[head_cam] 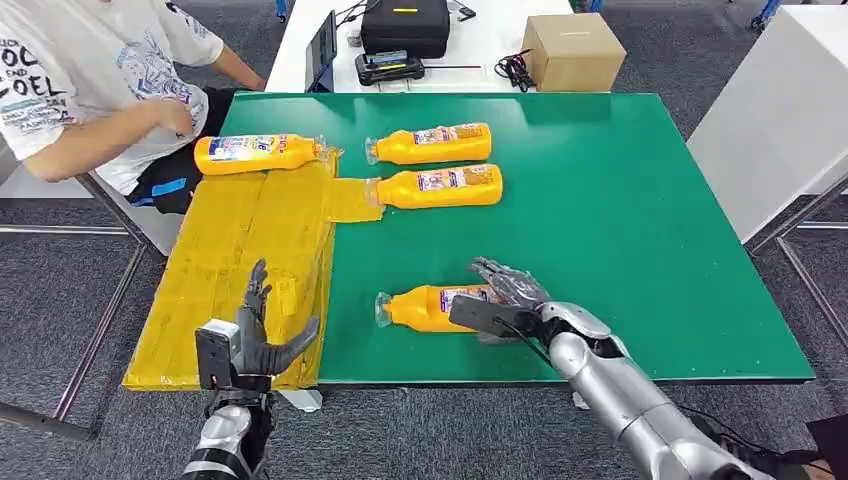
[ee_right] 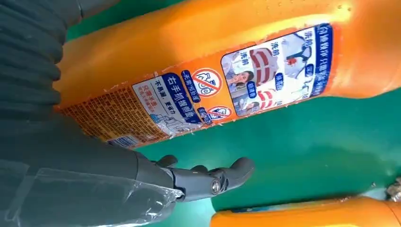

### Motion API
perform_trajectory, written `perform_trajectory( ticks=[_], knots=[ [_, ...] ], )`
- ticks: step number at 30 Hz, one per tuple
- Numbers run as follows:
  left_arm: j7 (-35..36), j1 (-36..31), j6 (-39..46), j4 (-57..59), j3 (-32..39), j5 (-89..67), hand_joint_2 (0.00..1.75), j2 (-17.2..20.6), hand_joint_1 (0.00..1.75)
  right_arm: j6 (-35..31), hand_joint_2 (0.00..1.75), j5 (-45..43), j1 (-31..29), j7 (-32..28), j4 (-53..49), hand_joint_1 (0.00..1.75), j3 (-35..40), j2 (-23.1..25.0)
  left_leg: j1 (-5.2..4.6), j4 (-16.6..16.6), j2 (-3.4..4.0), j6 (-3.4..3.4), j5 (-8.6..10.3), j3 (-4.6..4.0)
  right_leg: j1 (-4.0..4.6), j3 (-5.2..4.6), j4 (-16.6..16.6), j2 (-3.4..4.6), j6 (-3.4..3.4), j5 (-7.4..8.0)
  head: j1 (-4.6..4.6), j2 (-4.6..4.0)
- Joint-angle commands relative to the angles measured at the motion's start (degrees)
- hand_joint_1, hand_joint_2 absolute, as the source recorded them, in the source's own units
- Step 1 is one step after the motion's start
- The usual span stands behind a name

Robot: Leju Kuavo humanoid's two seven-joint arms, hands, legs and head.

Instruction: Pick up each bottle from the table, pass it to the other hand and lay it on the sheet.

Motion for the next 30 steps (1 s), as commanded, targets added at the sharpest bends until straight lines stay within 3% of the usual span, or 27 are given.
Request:
perform_trajectory(
  ticks=[1, 11, 13, 14, 15, 17, 28, 29, 30],
  knots=[
    [0.6, -3.6, -0.4, 5.9, -0.9, 1.0, 1.75, 0.5, 0.0, 3.8, 1.75, -1.2, -7.5, 0.8, 9.5, 0.0, 9.2, -1.5, 0.08, 0.0, 0.05, -0.1, -0.11, 0.28, 0.09, 0.32, -0.1, 0.0, -0.14, -0.09, -0.02, 0.0],
    [0.9, -4.0, -0.6, 6.6, -1.6, 1.6, 1.75, 0.5, 0.0, 4.3, 1.75, -2.6, -10.0, 1.0, 14.7, 0.0, 14.3, 0.5, 0.06, 0.0, 0.08, -0.08, -0.09, 0.29, 0.08, 0.3, -0.1, 0.04, -0.12, -0.07, -0.02, 0.0],
    [1.1, -4.3, -0.6, 7.0, -1.9, 1.7, 1.75, 0.4, 0.0, 4.1, 1.75, -3.0, -10.3, 0.8, 16.0, 0.07, 15.4, 0.9, 0.06, 0.0, 0.04, -0.07, -0.05, 0.23, 0.08, 0.25, -0.1, 0.0, -0.11, -0.05, -0.02, 0.0],
    [1.1, -4.3, -0.6, 7.1, -2.0, 1.7, 1.75, 0.4, 0.0, 4.0, 1.75, -3.1, -10.2, 0.7, 16.2, 0.49, 15.5, 1.0, 0.1, 0.0, 0.06, -0.1, -0.1, 0.31, 0.12, 0.34, -0.1, 0.01, -0.14, -0.08, 0.0, 0.0],
    [1.1, -4.3, -0.6, 7.2, -2.0, 1.7, 1.75, 0.4, 0.0, 3.9, 1.75, -3.2, -10.3, 0.6, 16.4, 1.33, 15.6, 1.1, 0.11, 0.0, 0.07, -0.11, -0.11, 0.35, 0.12, 0.38, -0.1, 0.02, -0.15, -0.09, 0.0, 0.0],
    [1.1, -4.4, -0.5, 7.3, -2.2, 1.7, 1.75, 0.4, 0.0, 3.7, 1.75, -3.5, -10.3, 0.3, 16.8, 1.75, 16.1, 1.1, 0.12, 0.0, 0.08, -0.11, -0.14, 0.37, 0.14, 0.41, -0.1, 0.03, -0.16, -0.1, 0.0, 0.0],
    [1.0, -4.1, -0.6, 7.0, -2.5, 2.1, 1.75, 0.3, 0.0, 1.3, 1.75, -4.5, -8.5, -0.6, 15.8, 1.75, 15.4, 1.0, 0.1, 0.0, 0.01, -0.08, -0.08, 0.37, 0.11, 0.42, -0.1, -0.02, -0.13, -0.08, 0.0, 0.0],
    [1.3, -2.2, -0.2, 4.3, -2.1, 2.2, 1.75, 0.1, 0.0, -7.9, 1.75, -3.9, -2.8, 0.7, 11.5, 1.75, 9.8, 3.5, 0.1, -0.1, 0.02, -0.08, -0.07, 0.37, 0.11, 0.41, -0.1, -0.03, -0.12, -0.07, 0.0, 0.0],
    [1.3, -2.1, -0.3, 4.0, -2.1, 2.2, 1.75, 0.1, 0.0, -8.2, 1.75, -4.0, -2.3, 0.8, 11.0, 1.75, 9.3, 3.7, 0.08, -0.1, -0.01, -0.07, -0.05, 0.36, 0.1, 0.39, -0.1, -0.05, -0.11, -0.07, 0.0, 0.0]
  ],
)
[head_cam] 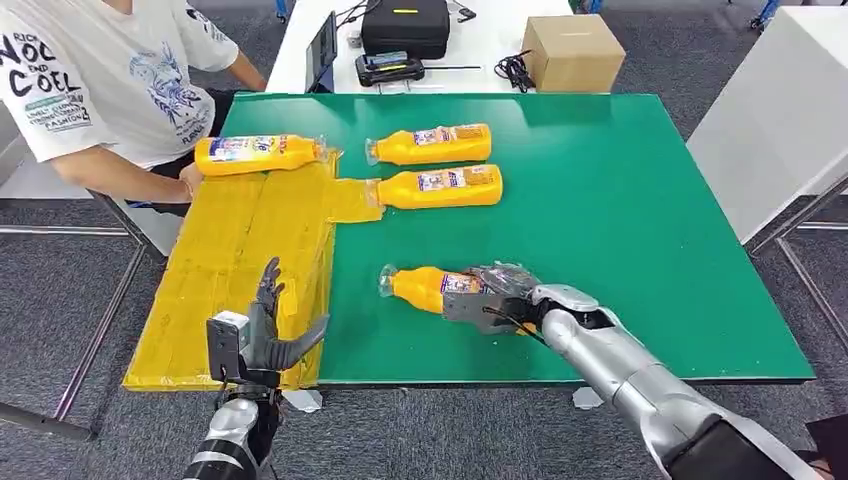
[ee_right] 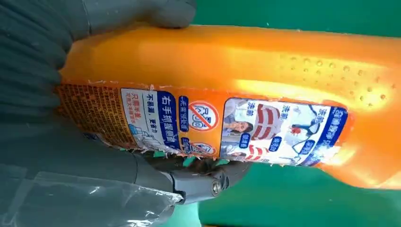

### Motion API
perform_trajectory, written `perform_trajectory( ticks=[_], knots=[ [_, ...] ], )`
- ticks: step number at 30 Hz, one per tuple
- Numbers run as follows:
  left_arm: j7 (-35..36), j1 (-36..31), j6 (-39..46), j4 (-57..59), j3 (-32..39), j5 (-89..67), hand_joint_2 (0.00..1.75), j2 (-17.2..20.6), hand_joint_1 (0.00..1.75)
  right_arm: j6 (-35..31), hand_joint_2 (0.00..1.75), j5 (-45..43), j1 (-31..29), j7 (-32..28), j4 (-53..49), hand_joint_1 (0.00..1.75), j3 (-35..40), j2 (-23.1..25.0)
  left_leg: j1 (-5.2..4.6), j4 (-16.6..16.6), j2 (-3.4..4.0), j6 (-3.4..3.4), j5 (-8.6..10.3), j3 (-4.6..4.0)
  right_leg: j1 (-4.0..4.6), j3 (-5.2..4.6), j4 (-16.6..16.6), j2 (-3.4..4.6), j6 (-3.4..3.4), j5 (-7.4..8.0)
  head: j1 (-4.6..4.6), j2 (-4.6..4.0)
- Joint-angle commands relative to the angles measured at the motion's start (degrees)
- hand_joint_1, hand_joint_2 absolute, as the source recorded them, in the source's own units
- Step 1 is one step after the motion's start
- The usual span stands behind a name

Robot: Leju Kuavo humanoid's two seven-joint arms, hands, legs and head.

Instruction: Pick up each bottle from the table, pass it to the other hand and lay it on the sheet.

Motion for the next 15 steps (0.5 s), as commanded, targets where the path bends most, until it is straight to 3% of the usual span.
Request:
perform_trajectory(
  ticks=[1, 3, 4, 6, 8, 15],
  knots=[
    [0.8, 1.0, 0.4, -0.7, -0.4, 0.5, 1.75, 0.0, 0.0, -15.9, 1.75, 0.1, 10.2, 0.5, -3.5, 1.75, -6.4, 4.5, 0.14, -0.1, -0.03, -0.12, -0.1, 0.36, 0.16, 0.41, -0.2, -0.06, -0.16, -0.08, 0.0, 0.0],
    [1.0, 1.7, 0.3, -1.7, -0.2, 0.4, 1.75, 0.0, 0.0, -17.5, 1.75, 1.3, 12.9, 1.0, -7.2, 1.75, -9.2, 5.3, 0.13, -0.1, 0.06, -0.1, -0.11, 0.31, 0.14, 0.34, -0.1, 0.04, -0.12, -0.07, 0.0, 0.0],
    [1.1, 2.6, 0.4, -3.0, 0.1, 0.3, 1.75, -0.2, 0.0, -22.7, 1.75, 2.7, 17.3, -0.7, -13.0, 1.75, -15.2, 7.4, 0.18, -0.1, 0.16, -0.16, -0.19, 0.48, 0.2, 0.49, -0.1, 0.12, -0.18, -0.12, -0.04, 0.0],
    [1.2, 3.6, 0.4, -4.7, 0.4, 0.2, 1.75, -0.4, 0.0, -23.9, 1.75, 5.4, 20.8, 0.0, -19.1, 1.75, -18.6, 8.9, 0.17, -0.1, 0.23, -0.19, -0.23, 0.43, 0.19, 0.39, -0.1, 0.17, -0.2, -0.14, 0.0, 0.0],
    [1.4, 5.0, 0.3, -6.8, 0.8, 0.5, 1.75, -0.9, 0.0, -30.9, 1.75, 8.4, 26.0, -3.3, -27.7, 1.75, -25.5, 13.2, 0.11, 0.0, 0.25, -0.16, -0.16, 0.24, 0.13, 0.19, 0.0, 0.14, -0.13, -0.09, 0.0, 0.0],
    [2.4, 6.4, -0.4, -10.3, 0.5, 2.0, 1.75, -1.5, 0.0, -41.2, 1.75, 8.5, 33.2, -9.9, -40.2, 1.75, -34.0, 17.7, 0.19, 0.1, 0.13, -0.18, -0.28, 0.04, 0.2, 0.04, 0.1, 0.08, -0.15, -0.23, -0.02, 0.0]
  ],
)
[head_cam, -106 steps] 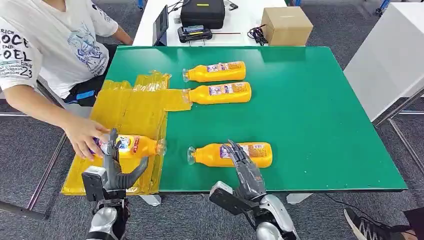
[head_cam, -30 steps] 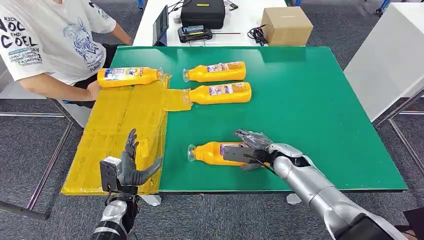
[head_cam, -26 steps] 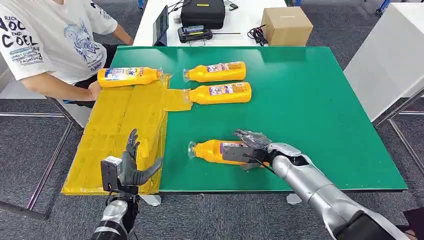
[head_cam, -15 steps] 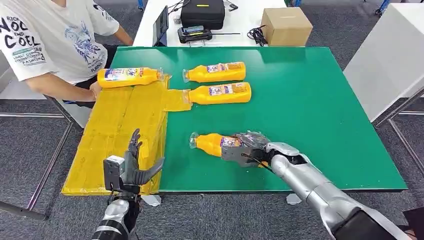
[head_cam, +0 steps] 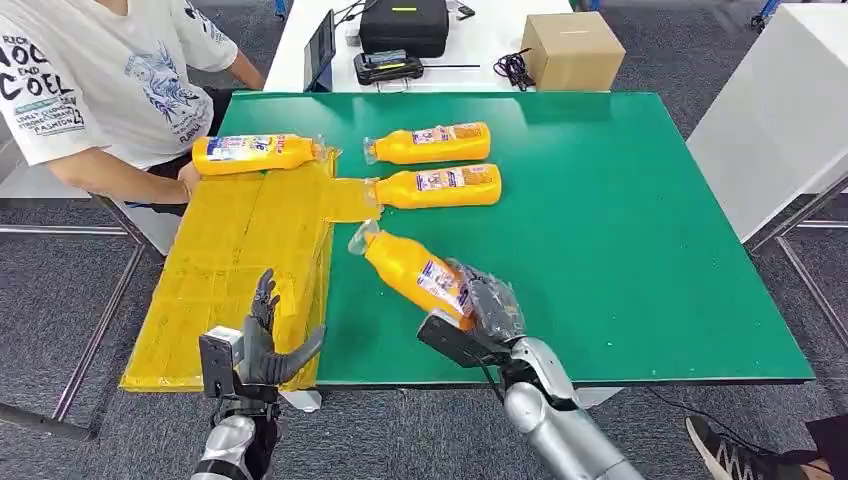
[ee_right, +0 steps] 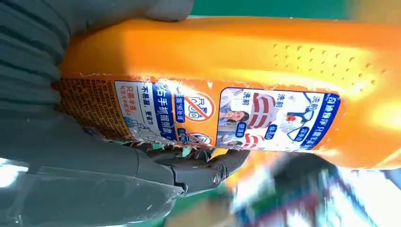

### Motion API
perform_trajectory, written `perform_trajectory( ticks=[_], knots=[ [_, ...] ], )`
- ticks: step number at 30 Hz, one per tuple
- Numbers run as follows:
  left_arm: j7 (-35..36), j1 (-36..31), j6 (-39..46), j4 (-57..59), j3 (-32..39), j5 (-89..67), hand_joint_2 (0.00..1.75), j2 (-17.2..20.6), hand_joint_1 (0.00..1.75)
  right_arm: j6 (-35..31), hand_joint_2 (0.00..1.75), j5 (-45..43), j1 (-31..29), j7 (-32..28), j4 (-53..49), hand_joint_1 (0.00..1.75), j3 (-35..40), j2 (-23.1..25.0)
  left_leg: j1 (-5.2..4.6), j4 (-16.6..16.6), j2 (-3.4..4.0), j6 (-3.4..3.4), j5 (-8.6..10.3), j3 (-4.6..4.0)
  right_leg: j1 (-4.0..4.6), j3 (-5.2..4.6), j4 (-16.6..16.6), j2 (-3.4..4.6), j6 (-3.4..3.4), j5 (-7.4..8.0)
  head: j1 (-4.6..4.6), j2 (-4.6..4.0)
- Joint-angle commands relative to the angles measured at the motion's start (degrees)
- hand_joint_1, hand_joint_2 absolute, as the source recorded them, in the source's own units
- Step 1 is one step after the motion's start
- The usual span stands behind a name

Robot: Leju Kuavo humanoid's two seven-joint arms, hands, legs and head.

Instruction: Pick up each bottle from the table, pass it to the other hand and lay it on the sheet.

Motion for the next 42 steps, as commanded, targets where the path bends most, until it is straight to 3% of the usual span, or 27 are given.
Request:
perform_trajectory(
  ticks=[1, 6, 8, 12, 23, 34, 42],
  knots=[
    [1.5, 0.8, -1.7, -4.1, 0.3, 2.7, 1.75, -0.7, 0.0, -7.9, 1.75, -3.1, 9.2, -8.2, -18.1, 1.75, -15.0, 7.3, 0.02, 0.0, 0.0, -0.05, -0.1, 0.09, 0.02, 0.12, 0.0, -0.03, -0.08, -0.11, 0.02, 0.0],
    [1.6, 0.6, -1.8, -4.2, 0.1, 2.8, 1.75, -0.6, 0.0, -8.0, 1.75, -3.2, 9.5, -8.4, -18.4, 1.75, -15.3, 7.2, -0.02, 0.0, 0.01, -0.08, -0.13, 0.14, 0.01, 0.18, 0.0, -0.04, -0.11, -0.12, 0.02, 0.0],
    [2.7, 0.2, -4.2, -4.0, -0.7, 5.5, 1.75, -0.3, 0.0, -11.2, 1.75, -1.9, 10.0, -11.6, -18.6, 1.75, -16.6, 8.2, -0.07, 0.0, 0.03, -0.05, -0.06, 0.06, -0.06, 0.08, 0.0, 0.0, -0.07, -0.05, 0.0, 0.0],
    [5.6, -0.8, -11.0, -4.5, -3.1, 12.2, 1.75, 0.7, 0.0, -9.1, 1.75, -4.8, 10.3, -14.3, -15.8, 1.69, -17.8, 8.2, -0.02, 0.0, 0.01, -0.08, -0.11, 0.2, -0.01, 0.22, -0.1, -0.06, -0.11, -0.1, 0.02, 0.0],
    [7.4, -3.5, -13.1, -3.9, -9.9, 13.0, 1.75, 1.6, 0.0, -5.0, 1.75, -4.9, 7.9, -21.9, 3.1, 1.75, -12.7, 12.9, 0.03, -0.1, 0.2, -0.11, -0.12, 0.32, 0.05, 0.31, -0.1, 0.11, -0.13, -0.04, 0.0, 0.0],
    [8.8, -4.2, -14.6, -2.5, -11.8, 14.3, 1.75, 1.5, 0.0, -4.5, 1.75, -4.2, 4.9, -22.0, 7.0, 1.75, -8.2, 14.1, -0.01, 0.0, 0.28, -0.09, -0.14, 0.28, 0.0, 0.24, -0.1, 0.2, -0.11, -0.05, 0.02, 0.0],
    [12.7, -4.6, -20.1, 0.2, -12.4, 20.2, 1.75, 2.1, 0.0, -4.3, 1.75, -4.6, 2.6, -21.9, 9.7, 1.75, -6.6, 14.2, -0.05, -0.1, 0.16, -0.06, -0.06, 0.18, -0.04, 0.16, -0.1, 0.08, -0.07, -0.02, 0.0, 0.0]
  ],
)
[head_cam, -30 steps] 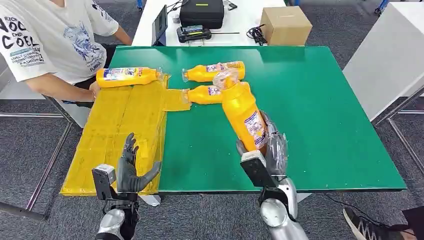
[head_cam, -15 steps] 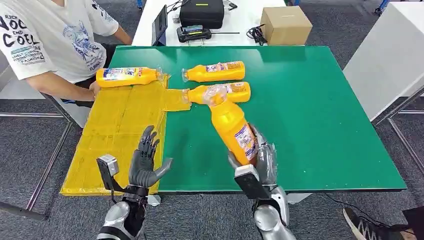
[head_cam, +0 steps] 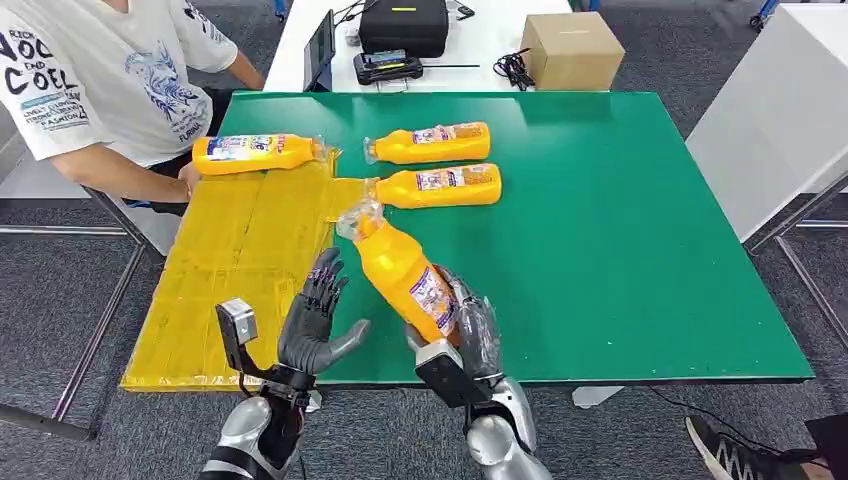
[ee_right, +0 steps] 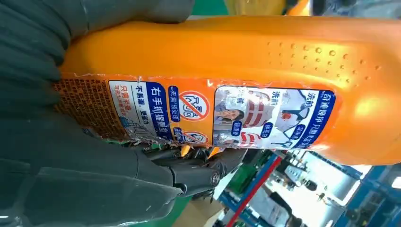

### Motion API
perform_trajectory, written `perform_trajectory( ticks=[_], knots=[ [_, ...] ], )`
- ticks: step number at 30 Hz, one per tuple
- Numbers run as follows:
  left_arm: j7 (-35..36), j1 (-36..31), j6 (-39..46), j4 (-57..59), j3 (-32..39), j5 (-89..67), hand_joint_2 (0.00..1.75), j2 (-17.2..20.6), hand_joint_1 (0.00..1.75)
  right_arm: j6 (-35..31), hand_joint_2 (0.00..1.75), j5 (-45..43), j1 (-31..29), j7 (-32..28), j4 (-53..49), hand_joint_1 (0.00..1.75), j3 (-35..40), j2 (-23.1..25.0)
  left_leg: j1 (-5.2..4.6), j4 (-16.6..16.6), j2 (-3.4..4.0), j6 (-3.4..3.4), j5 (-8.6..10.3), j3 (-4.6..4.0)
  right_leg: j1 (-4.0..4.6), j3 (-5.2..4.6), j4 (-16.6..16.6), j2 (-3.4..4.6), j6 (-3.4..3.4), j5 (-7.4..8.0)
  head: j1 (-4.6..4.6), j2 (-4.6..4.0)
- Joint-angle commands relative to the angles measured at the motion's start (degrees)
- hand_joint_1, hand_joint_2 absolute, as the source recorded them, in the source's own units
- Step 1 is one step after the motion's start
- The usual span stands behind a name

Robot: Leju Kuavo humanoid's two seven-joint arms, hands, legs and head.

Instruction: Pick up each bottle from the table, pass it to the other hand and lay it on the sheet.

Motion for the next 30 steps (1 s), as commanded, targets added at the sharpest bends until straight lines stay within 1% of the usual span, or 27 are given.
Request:
perform_trajectory(
  ticks=[1, 3, 4, 6, 7, 9, 10, 12, 13, 17, 18, 19, 21, 22, 24, 25, 26, 27, 30],
  knots=[
    [3.1, -2.6, -3.8, 5.8, -2.1, 4.3, 1.75, 2.6, 0.0, 0.3, 1.75, -0.4, -5.0, 0.1, 8.0, 1.75, 3.2, -0.3, 0.07, -0.1, 0.11, -0.09, -0.09, 0.3, 0.08, 0.28, -0.1, 0.08, -0.12, -0.05, 0.0, 0.0],
    [3.1, -2.5, -3.8, 6.1, -2.1, 4.3, 1.75, 2.6, 0.0, 0.2, 1.75, -0.3, -5.1, 0.1, 8.2, 1.75, 3.3, 0.0, 0.02, -0.1, 0.1, -0.06, -0.05, 0.21, 0.03, 0.19, -0.1, 0.08, -0.08, -0.02, 0.0, 0.0],
    [3.1, -2.5, -3.8, 6.1, -2.1, 4.3, 1.75, 2.6, 0.0, 0.2, 1.75, -0.3, -5.1, 0.1, 8.2, 1.75, 3.3, 0.0, 0.07, -0.1, 0.16, -0.09, -0.12, 0.34, 0.08, 0.32, -0.1, 0.14, -0.12, -0.06, 0.0, 0.0],
    [3.5, -2.8, -4.7, 6.9, -2.6, 5.1, 1.75, 2.8, 0.0, 0.8, 1.75, 0.2, -5.6, 0.2, 9.4, 1.75, 4.4, -0.1, 0.02, -0.1, 0.09, -0.06, -0.04, 0.18, 0.02, 0.16, -0.1, 0.06, -0.07, -0.02, 0.0, 0.0],
    [3.9, -2.8, -5.3, 7.2, -2.7, 5.7, 1.75, 2.8, 0.0, 1.0, 1.75, 0.3, -5.7, 0.3, 9.9, 1.75, 4.7, 0.1, 0.08, -0.1, 0.11, -0.1, -0.1, 0.32, 0.08, 0.31, -0.1, 0.08, -0.13, -0.07, 0.0, 0.0],
    [4.0, -2.6, -5.9, 7.3, -2.9, 6.2, 1.75, 2.9, 0.0, 0.8, 1.75, 0.7, -5.8, 0.4, 11.4, 1.75, 5.4, 0.3, 0.02, -0.1, 0.09, -0.06, -0.04, 0.18, 0.03, 0.16, -0.1, 0.08, -0.08, -0.02, -0.02, 0.0],
    [4.1, -2.5, -6.0, 7.3, -3.0, 6.3, 1.75, 2.9, 0.0, 0.6, 1.75, 0.8, -5.7, 0.4, 11.9, 1.75, 5.7, 0.4, 0.07, -0.1, 0.15, -0.11, -0.12, 0.38, 0.08, 0.36, -0.1, 0.12, -0.13, -0.07, 0.0, 0.0],
    [4.0, -2.4, -5.6, 7.2, -3.0, 6.2, 1.75, 2.9, 0.0, 1.2, 1.75, 0.9, -6.1, 0.3, 13.7, 1.75, 6.5, 0.7, 0.03, -0.1, 0.09, -0.07, -0.05, 0.22, 0.04, 0.2, -0.1, 0.07, -0.09, -0.03, 0.0, 0.0],
    [3.9, -2.5, -5.2, 7.3, -3.0, 6.1, 1.75, 2.9, 0.0, 1.4, 1.75, 1.1, -6.3, 0.3, 14.5, 1.75, 7.2, 1.1, 0.07, -0.1, 0.12, -0.11, -0.1, 0.34, 0.08, 0.33, -0.1, 0.09, -0.13, -0.07, 0.0, 0.0],
    [1.8, -3.1, -1.4, 7.3, -1.9, 4.4, 1.75, 2.5, 0.0, 2.0, 1.75, 1.9, -6.3, 0.5, 15.9, 1.75, 9.6, 1.8, 0.05, 0.0, 0.11, -0.08, -0.07, 0.23, 0.06, 0.2, 0.0, 0.09, -0.1, -0.05, 0.0, 0.0],
    [1.7, -3.2, -1.2, 7.2, -1.7, 4.4, 1.75, 2.4, 0.0, 2.0, 1.75, 2.0, -6.2, 0.6, 16.1, 1.75, 9.9, 1.9, 0.05, 0.0, 0.08, -0.07, -0.04, 0.16, 0.05, 0.15, -0.1, 0.06, -0.08, -0.02, 0.0, 0.0],
    [1.8, -3.2, -1.2, 7.2, -1.6, 4.4, 1.75, 2.4, 0.0, 1.8, 1.75, 2.0, -6.1, 0.6, 16.2, 1.75, 10.1, 1.9, 0.1, -0.1, 0.12, -0.11, -0.11, 0.33, 0.11, 0.32, -0.1, 0.09, -0.14, -0.07, -0.02, 0.0],
    [1.5, -3.2, -0.5, 7.1, -1.0, 4.4, 1.75, 2.2, 0.0, 2.5, 1.75, 1.7, -6.1, 0.7, 16.6, 1.75, 10.9, 1.8, 0.06, -0.1, 0.08, -0.07, -0.06, 0.2, 0.07, 0.19, -0.1, 0.06, -0.09, -0.04, 0.0, 0.0],
    [1.0, -3.3, 0.1, 7.1, -0.6, 4.2, 1.75, 2.1, 0.0, 2.9, 1.75, 1.9, -6.0, 0.7, 16.8, 1.75, 11.5, 1.7, 0.09, 0.0, 0.09, -0.1, -0.12, 0.33, 0.1, 0.33, -0.1, 0.06, -0.13, -0.09, -0.02, 0.0],
    [0.7, -3.5, 0.7, 7.2, 0.0, 4.3, 1.75, 2.0, 0.0, 2.9, 1.75, 1.9, -5.6, 0.7, 17.2, 1.75, 12.3, 1.9, 0.06, 0.0, 0.08, -0.06, -0.06, 0.19, 0.06, 0.18, -0.1, 0.07, -0.08, -0.03, 0.0, 0.0],
    [0.6, -3.6, 0.8, 7.2, 0.2, 4.3, 1.75, 2.0, 0.0, 3.1, 1.75, 1.9, -5.7, 0.7, 17.3, 1.75, 12.5, 1.8, 0.1, 0.0, 0.13, -0.1, -0.13, 0.36, 0.11, 0.35, -0.1, 0.1, -0.14, -0.09, 0.0, 0.0],
    [0.6, -3.7, 0.9, 7.2, 0.3, 4.3, 1.75, 2.0, 0.0, 3.2, 1.75, 1.9, -5.6, 0.7, 17.4, 1.75, 12.7, 1.9, 0.06, -0.1, 0.07, -0.08, -0.07, 0.24, 0.07, 0.25, -0.1, 0.05, -0.1, -0.05, 0.0, 0.0],
    [0.5, -3.7, 1.0, 7.2, 0.6, 4.4, 1.75, 1.9, 0.0, 3.6, 1.75, 1.8, -5.6, 0.8, 17.7, 1.75, 13.0, 1.8, 0.11, -0.1, 0.08, -0.12, -0.13, 0.4, 0.12, 0.41, -0.1, 0.05, -0.15, -0.1, 0.0, 0.0],
    [0.1, -3.8, 0.3, 7.1, 0.9, 5.0, 1.75, 1.8, 0.0, 3.5, 1.75, 1.9, -5.9, 1.1, 18.3, 1.75, 13.3, 1.8, 0.03, -0.1, 0.06, -0.06, -0.03, 0.16, 0.04, 0.15, -0.1, 0.04, -0.08, -0.02, 0.0, 0.0]
  ],
)
